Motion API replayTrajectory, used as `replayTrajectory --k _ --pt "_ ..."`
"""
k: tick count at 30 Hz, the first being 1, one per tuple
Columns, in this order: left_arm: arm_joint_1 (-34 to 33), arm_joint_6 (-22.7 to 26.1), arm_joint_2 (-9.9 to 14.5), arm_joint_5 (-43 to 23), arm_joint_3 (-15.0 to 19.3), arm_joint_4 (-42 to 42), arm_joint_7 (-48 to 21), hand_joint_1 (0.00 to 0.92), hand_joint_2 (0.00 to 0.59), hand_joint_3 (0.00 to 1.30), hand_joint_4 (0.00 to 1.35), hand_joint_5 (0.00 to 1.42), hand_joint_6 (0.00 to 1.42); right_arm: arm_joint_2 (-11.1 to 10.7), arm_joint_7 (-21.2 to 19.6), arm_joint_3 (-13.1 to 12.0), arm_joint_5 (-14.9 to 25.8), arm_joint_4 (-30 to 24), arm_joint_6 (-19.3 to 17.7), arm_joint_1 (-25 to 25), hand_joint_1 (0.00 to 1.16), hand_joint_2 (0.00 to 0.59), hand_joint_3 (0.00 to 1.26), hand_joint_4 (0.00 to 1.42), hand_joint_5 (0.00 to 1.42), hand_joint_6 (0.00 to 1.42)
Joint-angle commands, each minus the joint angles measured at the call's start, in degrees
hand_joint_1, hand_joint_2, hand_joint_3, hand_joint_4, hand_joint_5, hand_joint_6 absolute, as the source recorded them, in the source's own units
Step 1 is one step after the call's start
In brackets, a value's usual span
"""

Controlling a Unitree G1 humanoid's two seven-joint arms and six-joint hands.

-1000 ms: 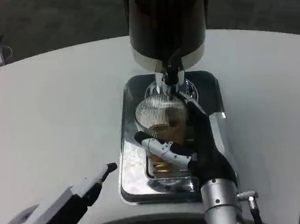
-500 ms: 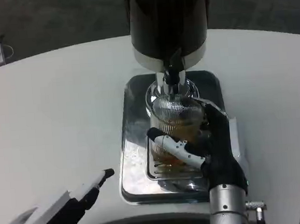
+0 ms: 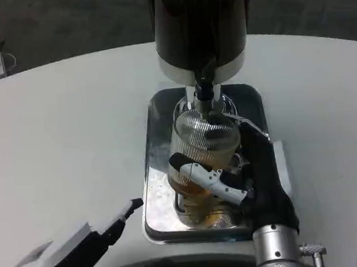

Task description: Grasp the cup under the faucet to collect the drink, then remove the cup.

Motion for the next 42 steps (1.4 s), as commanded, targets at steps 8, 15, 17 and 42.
replayTrajectory --k 8,15,17,42 --pt "-3.3 -0.9 1.2 0.1 -1.1 3.0 0.2 0.000 0.029 0.00 0.00 0.00 0.00 -1.9 10.8 1.3 0.2 -11.5 2.8 8.2 0.99 0.217 1.02 1.24 1.37 1.42" --pt "-4.3 -0.7 1.1 0.0 -2.1 3.4 0.1 0.000 0.029 0.00 0.00 0.00 0.00 -2.3 14.1 0.1 -0.1 -13.0 4.2 9.3 0.99 0.215 1.02 1.23 1.37 1.42" --pt "-4.5 -0.6 1.1 0.1 -2.3 3.5 0.2 0.000 0.029 0.00 0.00 0.00 0.00 -2.3 14.7 -0.1 0.0 -13.1 4.3 9.5 0.98 0.215 1.02 1.23 1.37 1.42" --pt "-8.0 -5.2 1.3 -0.3 -2.3 6.4 2.5 0.000 0.029 0.00 0.00 0.00 0.00 -10.3 27.0 -3.3 1.6 -38.4 4.6 25.1 0.98 0.227 1.06 1.26 1.40 1.42"
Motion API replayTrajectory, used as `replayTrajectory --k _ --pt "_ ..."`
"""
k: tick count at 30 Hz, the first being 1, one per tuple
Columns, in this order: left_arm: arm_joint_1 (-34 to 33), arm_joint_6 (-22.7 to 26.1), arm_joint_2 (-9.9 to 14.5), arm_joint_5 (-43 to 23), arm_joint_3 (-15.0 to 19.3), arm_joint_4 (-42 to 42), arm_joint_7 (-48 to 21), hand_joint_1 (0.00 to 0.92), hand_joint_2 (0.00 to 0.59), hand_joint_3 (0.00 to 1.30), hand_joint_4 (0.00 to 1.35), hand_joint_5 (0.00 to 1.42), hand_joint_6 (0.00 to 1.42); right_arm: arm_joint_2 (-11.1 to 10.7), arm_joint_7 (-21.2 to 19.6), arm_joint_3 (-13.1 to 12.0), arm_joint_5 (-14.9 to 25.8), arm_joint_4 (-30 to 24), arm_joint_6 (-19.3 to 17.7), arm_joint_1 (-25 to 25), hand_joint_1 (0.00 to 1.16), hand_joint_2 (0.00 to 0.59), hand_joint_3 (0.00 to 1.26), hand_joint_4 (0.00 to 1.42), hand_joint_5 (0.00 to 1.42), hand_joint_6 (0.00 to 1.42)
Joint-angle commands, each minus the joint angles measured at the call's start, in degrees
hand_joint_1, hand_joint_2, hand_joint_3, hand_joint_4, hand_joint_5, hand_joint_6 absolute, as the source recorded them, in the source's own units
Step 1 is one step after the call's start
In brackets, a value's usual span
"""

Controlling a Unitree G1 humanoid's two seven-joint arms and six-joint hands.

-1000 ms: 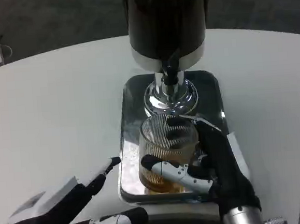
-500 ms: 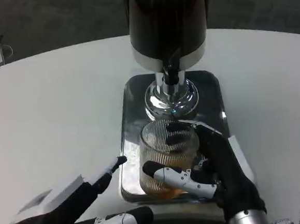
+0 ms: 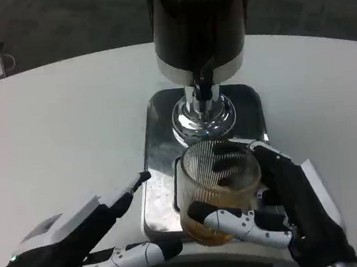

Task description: Grasp the cup under the faucet to collect the drink, then remove the cup.

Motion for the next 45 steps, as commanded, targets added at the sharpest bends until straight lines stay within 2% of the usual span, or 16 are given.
replayTrajectory --k 1,4,9,20,32,45 --pt "-0.3 -1.8 0.8 -0.2 0.1 0.9 0.3 0.000 0.029 0.00 0.00 0.00 0.00 -3.0 3.3 -2.0 1.2 -7.3 -0.4 3.4 0.98 0.227 1.06 1.27 1.40 1.42" --pt "-0.7 -3.0 1.2 0.0 0.0 1.1 0.2 0.000 0.029 0.00 0.00 0.00 0.00 -5.1 5.6 -4.2 1.7 -11.6 0.1 4.7 0.98 0.227 1.06 1.27 1.41 1.42" --pt "-1.5 -5.3 1.9 0.5 -0.6 0.8 0.0 0.000 0.029 0.00 0.00 0.00 0.00 -7.2 7.9 -7.6 2.4 -16.6 0.9 6.1 0.98 0.227 1.07 1.27 1.41 1.42" --pt "-1.7 -8.3 4.0 3.3 -2.0 -2.5 -0.9 0.000 0.028 0.00 0.00 0.00 0.00 -10.1 11.0 -12.9 3.1 -22.2 0.8 7.3 0.98 0.225 1.07 1.27 1.41 1.42" --pt "1.9 -6.8 3.1 9.4 -1.6 -7.9 -0.4 0.000 0.030 0.00 0.00 0.00 0.00 -11.5 12.1 -14.8 2.7 -24.4 -1.2 9.4 0.98 0.226 1.07 1.28 1.41 1.42" --pt "2.7 -6.3 2.2 11.4 -1.6 -9.0 -0.7 0.000 0.034 0.00 0.00 0.00 0.00 -12.0 12.9 -15.8 3.6 -26.5 -1.5 12.9 0.98 0.227 1.07 1.28 1.41 1.42"
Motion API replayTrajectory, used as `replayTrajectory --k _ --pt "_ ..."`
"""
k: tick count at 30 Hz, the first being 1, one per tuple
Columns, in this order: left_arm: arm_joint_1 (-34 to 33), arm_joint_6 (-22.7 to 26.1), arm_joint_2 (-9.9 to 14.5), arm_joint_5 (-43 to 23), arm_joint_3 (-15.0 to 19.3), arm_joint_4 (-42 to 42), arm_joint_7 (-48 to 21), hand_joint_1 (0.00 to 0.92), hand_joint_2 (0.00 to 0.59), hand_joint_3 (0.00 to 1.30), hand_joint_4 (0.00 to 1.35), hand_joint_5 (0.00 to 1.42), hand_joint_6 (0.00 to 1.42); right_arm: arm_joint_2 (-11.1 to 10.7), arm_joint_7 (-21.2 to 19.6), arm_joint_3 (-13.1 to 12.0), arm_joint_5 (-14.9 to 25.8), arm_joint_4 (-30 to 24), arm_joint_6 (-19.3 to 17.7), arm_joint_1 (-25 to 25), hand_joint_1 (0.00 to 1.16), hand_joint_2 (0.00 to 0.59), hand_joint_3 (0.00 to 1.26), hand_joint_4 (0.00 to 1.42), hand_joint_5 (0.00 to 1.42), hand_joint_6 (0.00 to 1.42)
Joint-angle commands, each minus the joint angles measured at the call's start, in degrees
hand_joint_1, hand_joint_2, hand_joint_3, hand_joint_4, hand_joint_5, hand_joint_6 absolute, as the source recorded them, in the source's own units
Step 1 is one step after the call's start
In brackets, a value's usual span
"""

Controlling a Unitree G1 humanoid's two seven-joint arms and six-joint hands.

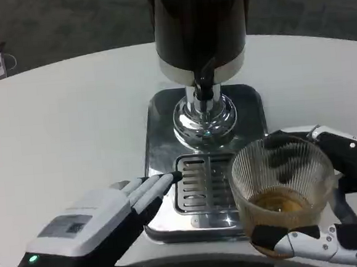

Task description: Grasp the cup under the faucet to collect the drink, then remove the cup.

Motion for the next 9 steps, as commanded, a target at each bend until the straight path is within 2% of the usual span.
replayTrajectory --k 1,9 --pt "0.4 0.3 -0.1 0.6 0.3 -1.3 -0.5 0.000 0.034 0.00 0.00 0.00 0.00 0.1 0.2 -0.4 1.6 -1.9 -2.7 0.7 0.98 0.227 1.07 1.28 1.41 1.42" --pt "0.8 0.9 0.1 0.6 0.6 -1.7 -1.0 0.000 0.035 0.00 0.00 0.00 0.00 0.1 0.5 -0.3 1.7 -2.0 -3.0 1.1 0.98 0.225 1.07 1.27 1.41 1.42"
